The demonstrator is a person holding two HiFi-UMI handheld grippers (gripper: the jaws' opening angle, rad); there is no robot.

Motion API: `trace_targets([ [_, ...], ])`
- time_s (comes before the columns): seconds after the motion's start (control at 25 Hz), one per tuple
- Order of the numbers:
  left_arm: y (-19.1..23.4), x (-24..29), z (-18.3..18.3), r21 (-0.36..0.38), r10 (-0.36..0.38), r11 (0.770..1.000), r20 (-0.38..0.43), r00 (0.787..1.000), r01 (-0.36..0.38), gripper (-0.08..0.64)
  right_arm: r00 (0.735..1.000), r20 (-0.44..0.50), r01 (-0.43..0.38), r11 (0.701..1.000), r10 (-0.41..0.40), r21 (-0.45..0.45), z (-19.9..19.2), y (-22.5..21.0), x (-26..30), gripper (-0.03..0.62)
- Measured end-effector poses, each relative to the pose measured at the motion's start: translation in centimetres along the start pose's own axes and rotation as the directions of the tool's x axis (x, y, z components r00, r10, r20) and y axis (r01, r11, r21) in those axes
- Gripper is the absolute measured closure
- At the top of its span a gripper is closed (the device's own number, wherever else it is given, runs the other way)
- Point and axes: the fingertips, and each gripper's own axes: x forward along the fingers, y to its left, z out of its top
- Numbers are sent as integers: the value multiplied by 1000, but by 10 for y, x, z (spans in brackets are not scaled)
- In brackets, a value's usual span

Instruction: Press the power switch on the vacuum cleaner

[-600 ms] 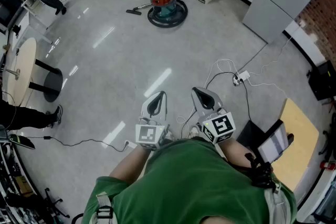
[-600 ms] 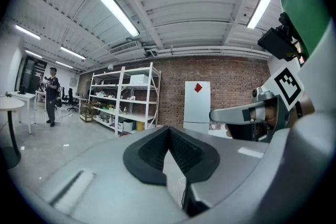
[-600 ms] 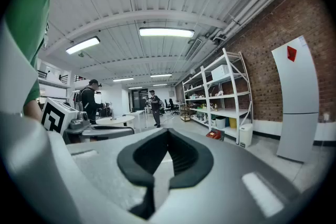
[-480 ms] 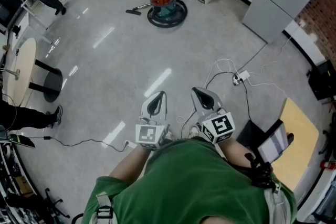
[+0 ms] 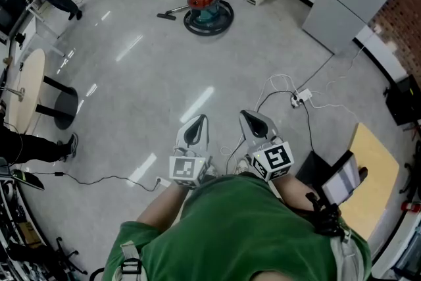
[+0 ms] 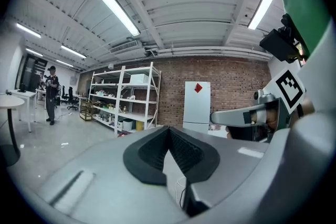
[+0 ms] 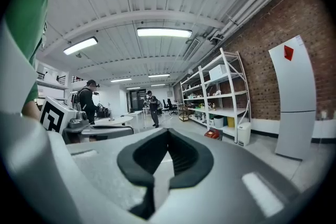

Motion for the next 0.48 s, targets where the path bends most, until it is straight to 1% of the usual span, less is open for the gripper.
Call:
trace_targets([
  [0.12,-3,3,0,-12,-14,1000,0,1000,14,554,1000,6,2,1000,-3,12,0,-2,-2,591],
  [0.2,-6,4,1,-17,-10,1000,-1,1000,10,554,1000,4,6,1000,-6,15,1,-6,-5,591],
  [0.36,-12,10,-3,-3,14,1000,-19,1000,-14,554,1000,15,3,1000,-3,27,3,-19,-8,591],
  [0.48,-22,21,-3,3,10,1000,-17,1000,-10,554,1000,15,-3,999,2,43,2,-34,-10,591],
])
